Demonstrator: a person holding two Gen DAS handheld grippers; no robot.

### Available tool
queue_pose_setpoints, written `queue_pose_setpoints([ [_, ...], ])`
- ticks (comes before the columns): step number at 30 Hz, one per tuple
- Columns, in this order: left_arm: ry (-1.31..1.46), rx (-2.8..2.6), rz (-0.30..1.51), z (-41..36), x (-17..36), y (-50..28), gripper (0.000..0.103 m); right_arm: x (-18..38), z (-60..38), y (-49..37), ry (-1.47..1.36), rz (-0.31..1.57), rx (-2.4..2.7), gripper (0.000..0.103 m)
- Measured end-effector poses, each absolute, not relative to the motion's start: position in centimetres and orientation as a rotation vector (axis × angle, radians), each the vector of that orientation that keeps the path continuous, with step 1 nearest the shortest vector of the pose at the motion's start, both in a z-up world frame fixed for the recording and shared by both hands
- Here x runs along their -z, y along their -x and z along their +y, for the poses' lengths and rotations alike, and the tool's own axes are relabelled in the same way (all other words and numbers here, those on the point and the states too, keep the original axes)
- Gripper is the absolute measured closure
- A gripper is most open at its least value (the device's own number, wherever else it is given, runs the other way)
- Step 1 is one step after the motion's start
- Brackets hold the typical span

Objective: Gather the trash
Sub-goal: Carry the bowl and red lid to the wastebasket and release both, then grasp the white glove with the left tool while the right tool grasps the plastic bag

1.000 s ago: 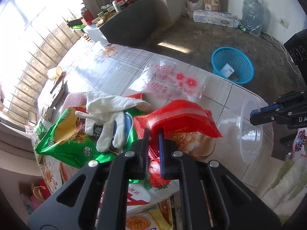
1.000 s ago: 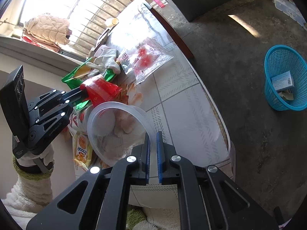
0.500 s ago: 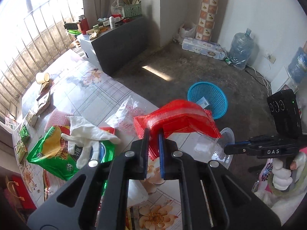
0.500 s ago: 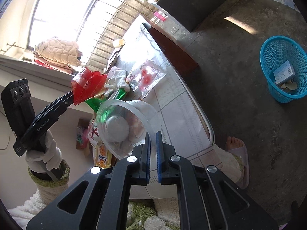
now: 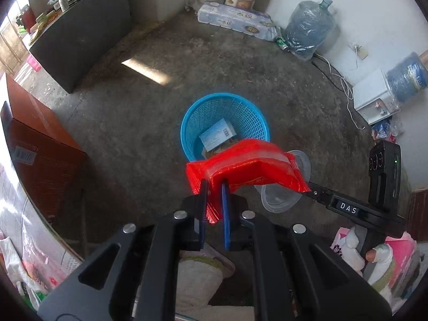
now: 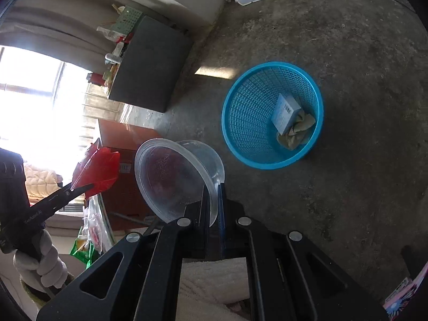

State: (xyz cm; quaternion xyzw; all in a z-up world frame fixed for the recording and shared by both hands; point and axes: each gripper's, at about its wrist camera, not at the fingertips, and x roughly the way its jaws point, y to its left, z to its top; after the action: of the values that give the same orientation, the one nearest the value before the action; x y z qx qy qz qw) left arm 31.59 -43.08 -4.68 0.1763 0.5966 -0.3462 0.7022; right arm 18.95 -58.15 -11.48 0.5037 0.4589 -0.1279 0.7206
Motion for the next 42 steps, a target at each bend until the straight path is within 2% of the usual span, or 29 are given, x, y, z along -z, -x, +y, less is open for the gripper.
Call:
queue_pose_setpoints([
  [2,-0.420,0.778,1.344,-46.0,6.8,-32.4,0.094,13.7,-59.9,-20.0,-1.151,1.019,0.338,0.097],
  [4,-0.412,0.794,1.358,-48.3,8.7,-33.1,0.090,15.9,-61.2,-21.2,-1.163,0.991,0.376,0.088],
  [5,-0.412,0.793,1.367,-49.2,9.6,-33.5,0.075,17.1,-62.0,-21.6,-1.179,0.974,0.387,0.080],
  [6,-0.417,0.770,1.371,-49.9,10.4,-34.0,0.059,18.3,-62.6,-21.7,-1.196,0.971,0.407,0.059],
  [7,-0.411,0.742,1.368,-50.2,10.9,-34.3,0.057,19.4,-63.0,-21.9,-1.212,0.982,0.435,0.054],
  [14,-0.347,0.774,1.357,-47.5,9.7,-34.0,0.057,20.0,-62.4,-18.5,-1.237,0.960,0.427,0.054],
  [17,-0.311,0.777,1.318,-44.9,7.2,-33.4,0.057,18.9,-61.1,-16.3,-1.245,0.939,0.396,0.054],
  [21,-0.235,0.757,1.165,-40.0,2.0,-31.1,0.057,16.5,-59.3,-14.1,-1.228,0.887,0.321,0.054],
  [25,-0.141,0.733,1.060,-34.1,-1.9,-27.9,0.057,13.3,-57.1,-13.7,-1.188,0.836,0.228,0.049],
  [29,-0.070,0.685,0.994,-27.9,-4.2,-24.7,0.057,9.0,-53.8,-15.8,-1.063,0.849,0.118,0.047],
  [33,-0.028,0.618,0.934,-21.4,-5.6,-22.6,0.057,4.2,-48.8,-19.0,-0.892,0.862,-0.001,0.038],
  [40,0.076,0.412,0.935,-8.8,-6.4,-23.5,0.057,-1.8,-37.8,-25.6,-0.599,0.925,-0.221,0.029],
  [42,0.101,0.352,0.986,-5.8,-6.1,-25.0,0.047,-2.7,-34.5,-27.6,-0.516,0.944,-0.272,0.027],
])
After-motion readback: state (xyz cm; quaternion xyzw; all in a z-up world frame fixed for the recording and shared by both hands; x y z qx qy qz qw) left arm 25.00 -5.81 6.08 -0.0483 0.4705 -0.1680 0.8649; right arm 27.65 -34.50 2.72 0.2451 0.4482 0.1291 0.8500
